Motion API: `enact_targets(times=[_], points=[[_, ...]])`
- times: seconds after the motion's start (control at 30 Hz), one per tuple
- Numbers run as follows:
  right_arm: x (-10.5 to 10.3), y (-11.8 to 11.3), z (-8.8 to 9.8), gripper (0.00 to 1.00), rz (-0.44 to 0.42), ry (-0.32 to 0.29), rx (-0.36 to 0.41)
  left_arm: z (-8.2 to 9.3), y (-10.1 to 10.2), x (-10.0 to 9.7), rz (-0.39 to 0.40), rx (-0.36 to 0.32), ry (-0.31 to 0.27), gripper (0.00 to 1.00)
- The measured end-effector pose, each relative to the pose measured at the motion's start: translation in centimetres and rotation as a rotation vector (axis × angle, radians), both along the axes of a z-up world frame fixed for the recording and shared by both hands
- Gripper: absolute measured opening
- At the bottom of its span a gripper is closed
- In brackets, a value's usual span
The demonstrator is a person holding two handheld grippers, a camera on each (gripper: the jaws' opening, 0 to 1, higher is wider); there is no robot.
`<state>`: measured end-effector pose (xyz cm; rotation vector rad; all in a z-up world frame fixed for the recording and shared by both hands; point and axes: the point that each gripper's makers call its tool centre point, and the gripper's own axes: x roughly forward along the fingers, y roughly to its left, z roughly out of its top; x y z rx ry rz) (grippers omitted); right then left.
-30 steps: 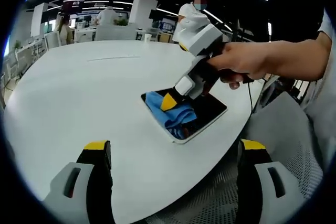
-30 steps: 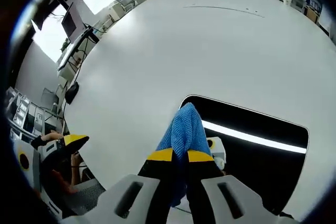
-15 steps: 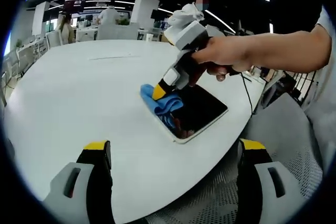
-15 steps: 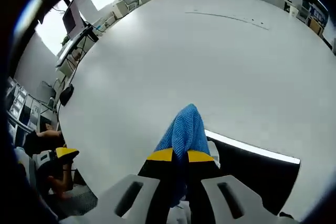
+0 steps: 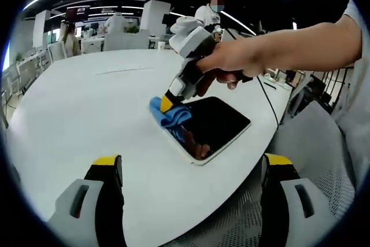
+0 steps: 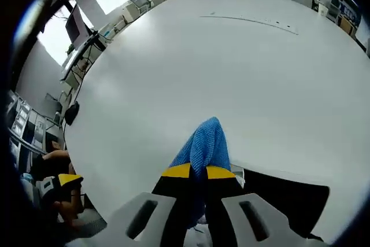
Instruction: Wipe the mirror surface with the cleaning cloth until all visible marks leave the cleaned area.
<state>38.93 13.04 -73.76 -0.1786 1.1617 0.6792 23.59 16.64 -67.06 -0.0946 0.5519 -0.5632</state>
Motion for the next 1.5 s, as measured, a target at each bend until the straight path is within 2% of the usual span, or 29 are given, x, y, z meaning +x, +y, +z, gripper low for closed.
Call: enact_targets(times=[0.13,0.2,0.3,0.37,0.43,0.5,0.57,0.67,0.93,1.13,1.27,1.5], points=[[0.1,0.0,-0.1,0.02,0.018,-0.006,-0.012,1.3,0.2,0.7,0.027,-0.001,-0.032,0.99],[0.1,0.0,0.0,0.02,0.092,-0.033,-0.024,1.8,-0.1,1.2,0.037,-0.019,-0.029,0.99],[0.2,0.1,0.0,0.02,0.047,-0.007,-0.023,2.3,-0.8,1.9,0.062,-0.022,-0.038,0.99],[0.2,0.1,0.0,0.02,0.05,-0.003,-0.025,1.9,-1.7,1.7,0.048,-0.007,-0.052,0.99],[0.2,0.1,-0.1,0.02,0.052,-0.002,-0.028,0.9,-1.8,1.3,0.009,0.054,-0.037,0.99],[0.2,0.1,-0.1,0.02,0.051,-0.001,-0.032,0.9,-1.6,1.2,0.016,0.045,-0.05,0.99],[0.2,0.1,-0.1,0.02,0.048,0.0,-0.032,0.5,-1.0,1.3,0.055,0.017,-0.019,0.99],[0.2,0.1,-0.1,0.02,0.047,-0.004,-0.035,0.7,-0.7,1.6,0.069,0.004,-0.034,0.99],[0.1,0.0,0.0,0.02,0.068,-0.008,-0.026,0.9,-0.8,1.8,0.062,0.015,-0.055,0.99],[0.1,-0.7,-0.1,0.02,0.066,-0.015,-0.008,0.6,-1.0,1.5,0.034,0.054,-0.053,0.99],[0.5,-1.3,-0.1,0.02,0.036,-0.005,0.009,0.4,-0.9,1.6,0.041,0.039,-0.034,0.99],[0.4,-2.1,0.0,0.02,0.04,-0.016,0.005,0.3,-0.7,1.6,0.054,0.041,-0.03,0.99]])
